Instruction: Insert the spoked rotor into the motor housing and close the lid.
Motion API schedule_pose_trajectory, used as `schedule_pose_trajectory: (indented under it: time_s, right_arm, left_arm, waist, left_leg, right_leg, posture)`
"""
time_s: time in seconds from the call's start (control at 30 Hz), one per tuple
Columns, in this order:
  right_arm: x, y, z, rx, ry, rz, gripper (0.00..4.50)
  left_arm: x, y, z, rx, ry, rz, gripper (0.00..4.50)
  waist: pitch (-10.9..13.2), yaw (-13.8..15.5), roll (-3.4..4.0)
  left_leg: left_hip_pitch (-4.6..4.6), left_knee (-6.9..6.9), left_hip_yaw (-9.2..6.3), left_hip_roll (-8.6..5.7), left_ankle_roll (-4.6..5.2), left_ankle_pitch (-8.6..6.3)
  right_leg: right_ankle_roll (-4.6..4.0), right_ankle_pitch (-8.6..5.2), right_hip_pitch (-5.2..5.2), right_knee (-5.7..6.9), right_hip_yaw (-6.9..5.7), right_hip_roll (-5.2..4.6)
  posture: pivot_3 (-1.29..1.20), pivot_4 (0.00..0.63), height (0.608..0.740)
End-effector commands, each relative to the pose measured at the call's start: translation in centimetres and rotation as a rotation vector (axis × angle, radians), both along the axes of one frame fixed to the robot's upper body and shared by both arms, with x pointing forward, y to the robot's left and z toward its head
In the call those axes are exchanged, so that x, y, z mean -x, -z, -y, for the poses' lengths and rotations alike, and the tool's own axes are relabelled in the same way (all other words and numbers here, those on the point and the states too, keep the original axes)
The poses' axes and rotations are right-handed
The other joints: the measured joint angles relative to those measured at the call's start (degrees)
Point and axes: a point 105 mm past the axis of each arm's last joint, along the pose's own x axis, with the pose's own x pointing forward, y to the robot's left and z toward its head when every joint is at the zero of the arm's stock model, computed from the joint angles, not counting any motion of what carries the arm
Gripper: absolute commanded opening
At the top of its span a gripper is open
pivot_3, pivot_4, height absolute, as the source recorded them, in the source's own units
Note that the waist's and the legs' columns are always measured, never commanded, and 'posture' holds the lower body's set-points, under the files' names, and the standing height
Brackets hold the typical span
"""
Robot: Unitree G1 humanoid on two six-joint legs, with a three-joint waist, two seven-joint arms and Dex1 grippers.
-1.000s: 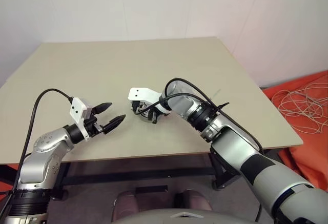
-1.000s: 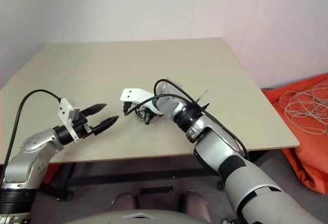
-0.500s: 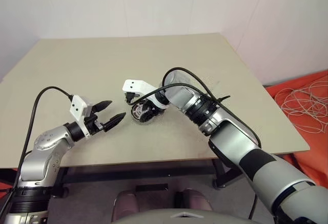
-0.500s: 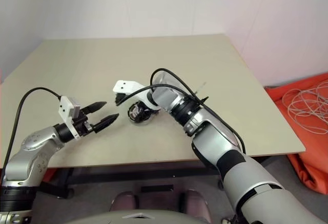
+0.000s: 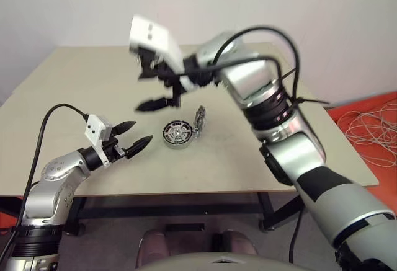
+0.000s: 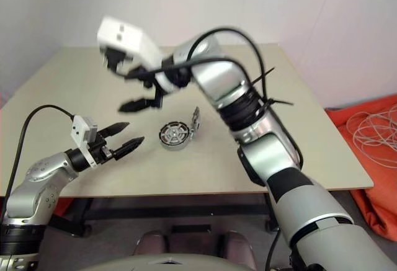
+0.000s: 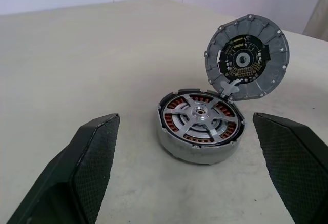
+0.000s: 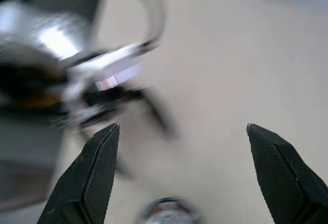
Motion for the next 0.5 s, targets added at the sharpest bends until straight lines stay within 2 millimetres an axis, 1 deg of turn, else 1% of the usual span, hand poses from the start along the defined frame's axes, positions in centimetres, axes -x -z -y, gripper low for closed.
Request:
schedule_pose_trajectory:
  time_s: [0.03, 0.1, 0.13, 0.2, 0.27, 0.3, 0.37, 0.43, 0.5]
  right_arm:
    - [-4.2, -1.2, 3.9, -0.108, 0.181, 0.082, 4.47]
    - [-6.1, -0.9, 6.5, -0.142, 0.260, 0.113, 4.47]
    - [-6.7, -0.5, 7.8, -0.150, 0.286, 0.104, 4.47]
    - [-7.7, 0.6, 10.7, -0.131, 0.357, 0.075, 4.47]
    - [-8.3, 2.2, 13.3, -0.095, 0.418, 0.056, 4.47]
    - [-8.5, 3.1, 14.6, -0.076, 0.446, 0.043, 4.47]
    - [-8.4, 5.1, 16.6, -0.040, 0.480, 0.003, 4.47]
    - [-7.9, 7.3, 18.0, 0.011, 0.490, -0.030, 4.47]
    - [-7.1, 9.2, 18.7, 0.062, 0.471, -0.067, 4.47]
  left_arm:
    - [-0.1, -1.6, 0.1, -0.018, 0.009, 0.058, 4.40]
    - [-0.1, -1.7, -0.1, -0.022, 0.004, 0.059, 4.40]
    - [-0.1, -1.7, -0.2, -0.024, 0.001, 0.060, 4.40]
    - [-0.1, -1.7, -0.5, -0.032, -0.006, 0.063, 4.40]
    - [0.0, -1.9, -0.8, -0.037, -0.013, 0.063, 4.40]
    - [0.0, -1.9, -1.1, -0.041, -0.020, 0.063, 4.40]
    - [0.0, -2.0, -1.5, -0.048, -0.032, 0.063, 4.40]
    - [0.1, -2.0, -2.0, -0.057, -0.040, 0.061, 4.40]
    - [0.2, -2.1, -2.3, -0.064, -0.048, 0.060, 4.40]
  waist:
    - [0.0, 0.0, -0.07]
    - [0.0, 0.0, -0.04]
    - [0.0, 0.0, -0.05]
    - [0.0, 0.0, -0.03]
    - [0.0, 0.0, -0.01]
    - [0.0, 0.0, 0.03]
    - [0.1, 0.0, 0.05]
    - [0.1, -0.1, 0.05]
    - [0.1, -0.1, 0.05]
  left_leg:
    - [0.02, 0.03, 0.00, -0.01, 0.00, 0.00]
    - [-0.04, 0.08, 0.00, -0.03, 0.00, 0.00]
    - [-0.11, 0.10, 0.01, -0.04, 0.01, 0.00]
    - [-0.19, 0.09, 0.01, -0.04, 0.01, -0.01]
    - [-0.27, 0.07, 0.01, -0.04, 0.02, -0.01]
    - [-0.31, 0.06, 0.01, -0.03, 0.01, 0.00]
    - [-0.42, 0.06, 0.02, -0.04, 0.01, 0.00]
    - [-0.45, 0.06, 0.04, -0.02, 0.02, -0.02]
    - [-0.47, 0.05, 0.06, -0.02, 0.04, -0.04]
  right_leg:
    - [0.00, 0.00, 0.03, -0.01, 0.00, 0.00]
    - [0.01, 0.00, 0.00, -0.05, 0.00, -0.02]
    - [0.01, 0.01, -0.02, -0.04, 0.00, -0.03]
    - [-0.01, 0.02, -0.04, -0.01, 0.00, -0.03]
    - [-0.15, 0.10, -0.09, 0.02, -0.01, -0.02]
    - [-0.34, 0.20, -0.10, 0.01, -0.02, 0.00]
    - [-0.37, 0.21, -0.17, -0.01, -0.02, 0.00]
    - [-0.38, 0.20, -0.19, -0.06, -0.02, 0.03]
    - [-0.38, 0.20, -0.21, -0.09, -0.02, 0.03]
  posture:
    - [0.00, 0.000, 0.740]
    - [0.00, 0.000, 0.740]
    - [0.00, 0.000, 0.740]
    - [0.00, 0.000, 0.740]
    - [0.00, 0.000, 0.740]
    - [0.00, 0.000, 0.740]
    - [0.00, 0.000, 0.740]
    - [0.00, 0.000, 0.740]
    - [0.00, 0.000, 0.740]
